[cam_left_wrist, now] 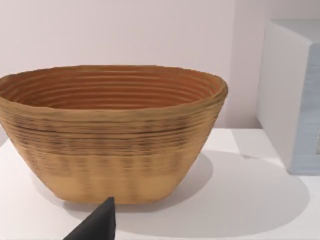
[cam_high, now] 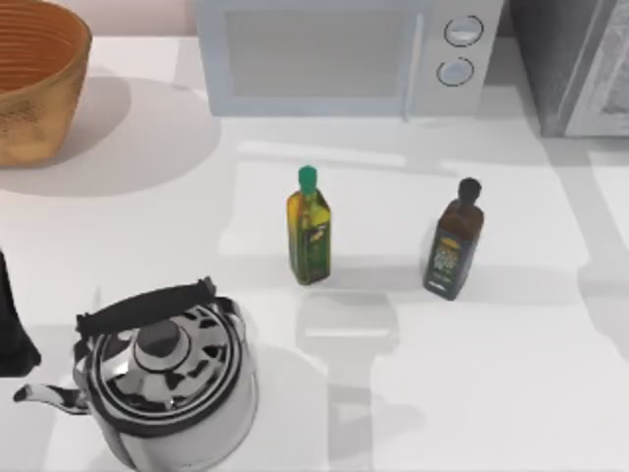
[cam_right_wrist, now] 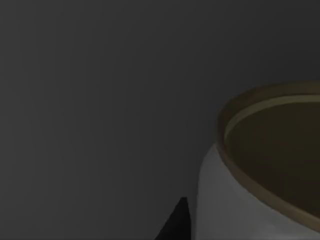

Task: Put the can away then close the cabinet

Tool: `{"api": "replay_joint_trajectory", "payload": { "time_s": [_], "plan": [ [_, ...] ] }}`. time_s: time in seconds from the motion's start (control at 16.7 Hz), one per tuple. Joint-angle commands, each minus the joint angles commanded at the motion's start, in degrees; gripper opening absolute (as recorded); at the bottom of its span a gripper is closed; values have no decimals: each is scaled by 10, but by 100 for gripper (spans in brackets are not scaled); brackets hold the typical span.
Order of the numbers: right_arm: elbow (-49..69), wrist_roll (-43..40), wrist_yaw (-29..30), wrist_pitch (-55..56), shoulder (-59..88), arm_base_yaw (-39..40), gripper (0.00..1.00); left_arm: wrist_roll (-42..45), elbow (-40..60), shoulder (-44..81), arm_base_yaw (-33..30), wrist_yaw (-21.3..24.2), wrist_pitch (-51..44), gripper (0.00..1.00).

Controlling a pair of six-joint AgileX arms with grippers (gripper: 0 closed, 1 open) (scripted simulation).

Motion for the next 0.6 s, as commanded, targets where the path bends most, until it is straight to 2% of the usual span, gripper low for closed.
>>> {"api": "replay_joint_trajectory", "payload": {
  "time_s": [0.54, 0.6],
  "plan": [
    [0, 0, 0, 0, 0, 0, 98, 0, 0, 0, 0, 0, 0, 100],
    [0, 0, 0, 0, 0, 0, 100, 0, 0, 0, 0, 0, 0, 100]
  ]
}}
